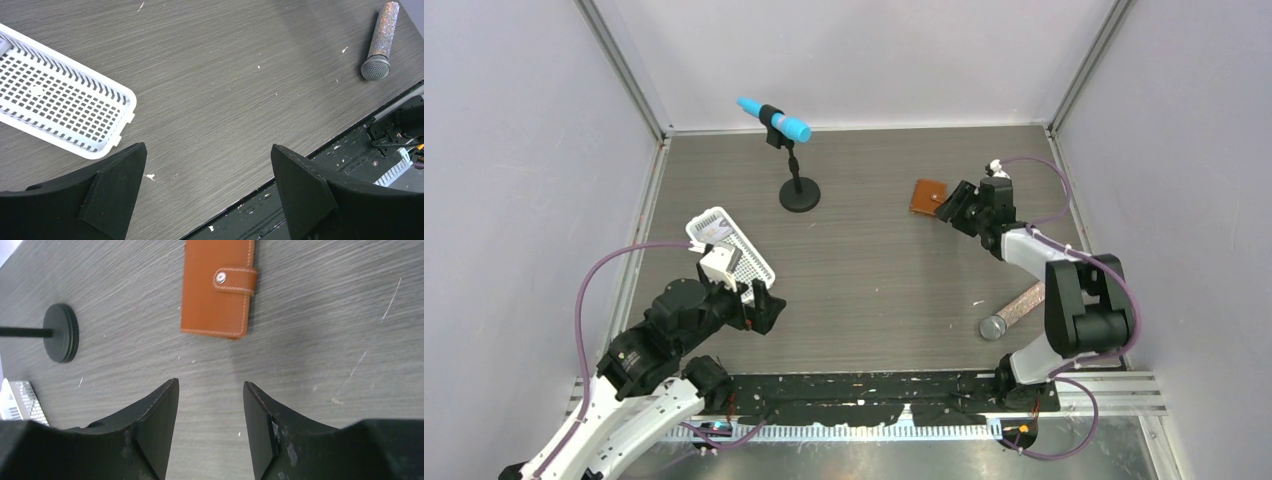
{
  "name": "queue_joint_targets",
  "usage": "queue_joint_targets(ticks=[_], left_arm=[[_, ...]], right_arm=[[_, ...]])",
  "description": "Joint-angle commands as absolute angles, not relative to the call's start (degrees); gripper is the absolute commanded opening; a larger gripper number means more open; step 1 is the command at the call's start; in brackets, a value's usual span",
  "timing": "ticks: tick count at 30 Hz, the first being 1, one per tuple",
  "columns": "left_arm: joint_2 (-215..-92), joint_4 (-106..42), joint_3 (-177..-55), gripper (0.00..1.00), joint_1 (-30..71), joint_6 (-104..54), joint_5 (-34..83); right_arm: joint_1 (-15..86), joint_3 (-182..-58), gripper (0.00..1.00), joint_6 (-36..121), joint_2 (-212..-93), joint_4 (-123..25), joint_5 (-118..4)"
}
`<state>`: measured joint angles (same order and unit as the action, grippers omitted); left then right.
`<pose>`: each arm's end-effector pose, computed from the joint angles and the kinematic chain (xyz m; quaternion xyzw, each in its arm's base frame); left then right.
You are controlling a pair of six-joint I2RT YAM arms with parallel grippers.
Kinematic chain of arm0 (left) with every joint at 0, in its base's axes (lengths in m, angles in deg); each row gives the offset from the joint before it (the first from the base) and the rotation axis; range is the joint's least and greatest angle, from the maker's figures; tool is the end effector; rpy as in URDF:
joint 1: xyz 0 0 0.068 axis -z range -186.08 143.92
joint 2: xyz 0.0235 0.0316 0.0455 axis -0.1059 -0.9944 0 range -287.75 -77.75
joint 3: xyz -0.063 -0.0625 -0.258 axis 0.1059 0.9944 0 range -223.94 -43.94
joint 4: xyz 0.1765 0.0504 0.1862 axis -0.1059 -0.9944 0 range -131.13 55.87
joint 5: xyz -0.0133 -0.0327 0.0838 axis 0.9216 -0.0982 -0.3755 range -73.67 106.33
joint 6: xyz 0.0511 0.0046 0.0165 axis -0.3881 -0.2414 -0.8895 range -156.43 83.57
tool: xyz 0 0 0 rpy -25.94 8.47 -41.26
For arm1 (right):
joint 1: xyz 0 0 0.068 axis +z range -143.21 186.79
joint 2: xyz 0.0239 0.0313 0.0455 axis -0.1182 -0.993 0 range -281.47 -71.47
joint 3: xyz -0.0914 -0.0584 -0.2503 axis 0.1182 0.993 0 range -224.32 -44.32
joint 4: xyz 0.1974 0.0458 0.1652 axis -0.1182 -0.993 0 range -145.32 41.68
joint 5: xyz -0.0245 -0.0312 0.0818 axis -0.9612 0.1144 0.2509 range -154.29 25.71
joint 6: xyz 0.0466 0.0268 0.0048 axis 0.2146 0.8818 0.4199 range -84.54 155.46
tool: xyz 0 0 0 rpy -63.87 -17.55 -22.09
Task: Take the credit cards out of the card holder
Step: Pick up the credit card from the center of the board.
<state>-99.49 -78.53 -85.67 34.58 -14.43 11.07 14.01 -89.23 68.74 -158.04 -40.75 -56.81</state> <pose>0.0660 -0.0524 0.3063 0.1116 0.8326 -0.2484 0.4823 0.3146 0.0446 0.1977 0.1690 0.8656 0.2160 0.4189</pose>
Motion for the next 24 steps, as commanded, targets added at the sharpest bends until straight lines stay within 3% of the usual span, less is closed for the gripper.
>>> queue_joint_targets(ticks=[1, 11, 24], left_arm=[[-99.52, -76.4, -86.17, 1.0, 34.79, -15.48, 11.75], [-99.42, -76.48, -86.12, 1.0, 34.79, -15.69, 11.1], [-99.7, -76.5, -86.18, 1.0, 34.79, -16.02, 10.96]], right_arm=[[12.46, -93.7, 0.56, 71.02, -163.46, -33.61, -53.9], [10.6, -95.65, 0.53, 75.93, -173.98, -28.3, -52.41], [9.04, -94.69, 0.5, 81.33, -178.11, -22.17, -50.98]])
